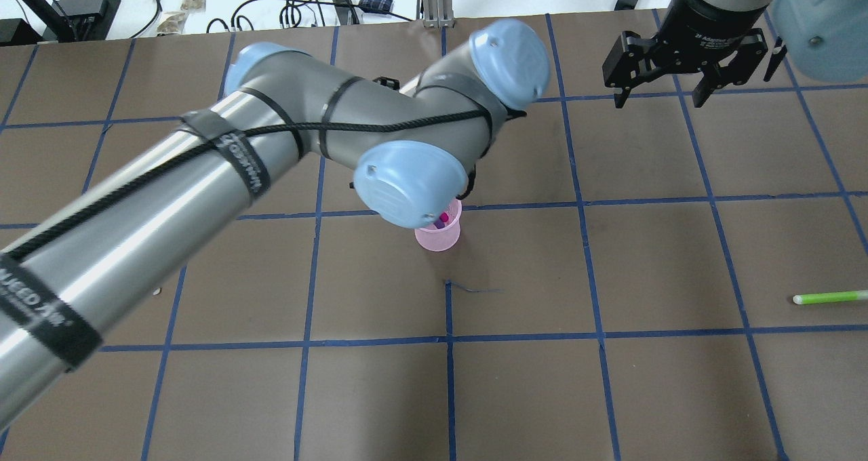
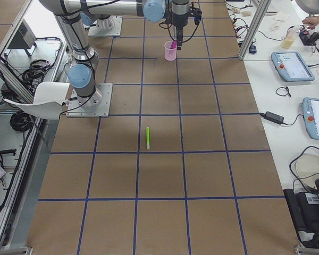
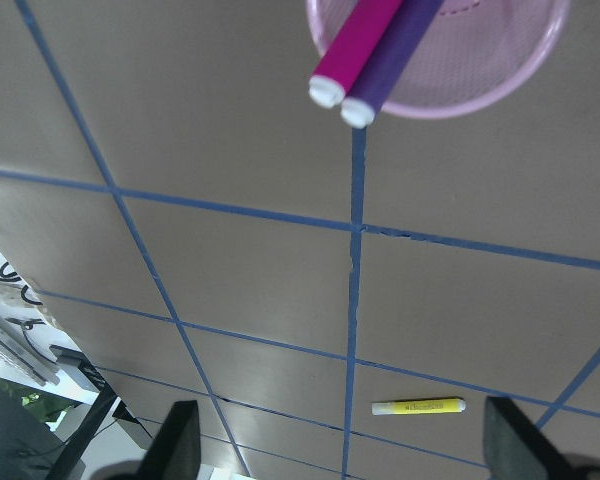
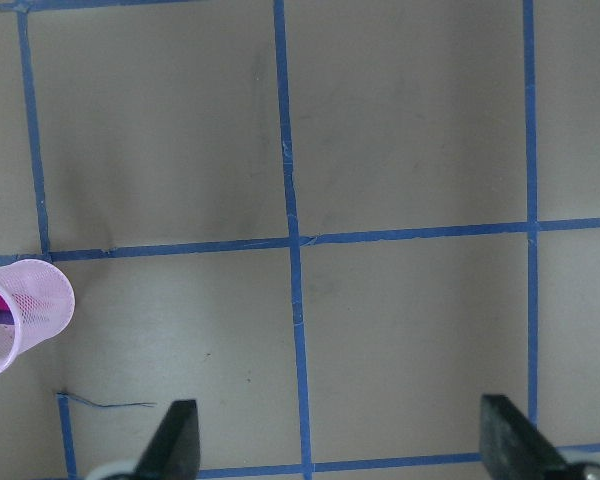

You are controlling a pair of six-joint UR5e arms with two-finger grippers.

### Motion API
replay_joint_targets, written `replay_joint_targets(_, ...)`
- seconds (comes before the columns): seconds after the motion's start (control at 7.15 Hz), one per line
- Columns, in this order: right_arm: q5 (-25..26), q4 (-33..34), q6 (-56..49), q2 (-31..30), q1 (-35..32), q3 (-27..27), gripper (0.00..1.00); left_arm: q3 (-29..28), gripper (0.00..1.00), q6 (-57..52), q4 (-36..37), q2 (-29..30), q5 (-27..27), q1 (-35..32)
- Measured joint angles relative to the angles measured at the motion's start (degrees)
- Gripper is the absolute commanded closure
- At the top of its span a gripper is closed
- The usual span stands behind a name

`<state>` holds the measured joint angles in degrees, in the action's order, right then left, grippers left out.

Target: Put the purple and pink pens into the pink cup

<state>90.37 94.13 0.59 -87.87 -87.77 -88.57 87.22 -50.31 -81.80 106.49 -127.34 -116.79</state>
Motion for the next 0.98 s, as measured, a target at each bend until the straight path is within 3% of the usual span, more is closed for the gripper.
replay_joint_targets(0.42,-0.6,-0.5,0.4,-0.8,-0.8,0.2,0.0,-0.1,0.03,3.1,0.4,-9.0,14.8,14.4)
replay_joint_targets(0.7,-0.8,-0.7,0.4,-1.3,-1.8,0.1,0.0,2.3,0.02,18.8,-0.4,-13.9,24.2,21.1)
replay_joint_targets(0.98,-0.8,-0.7,0.2,-1.3,-2.3,0.1,0.0,4.5,0.02,41.0,-0.2,-16.5,30.2,22.8)
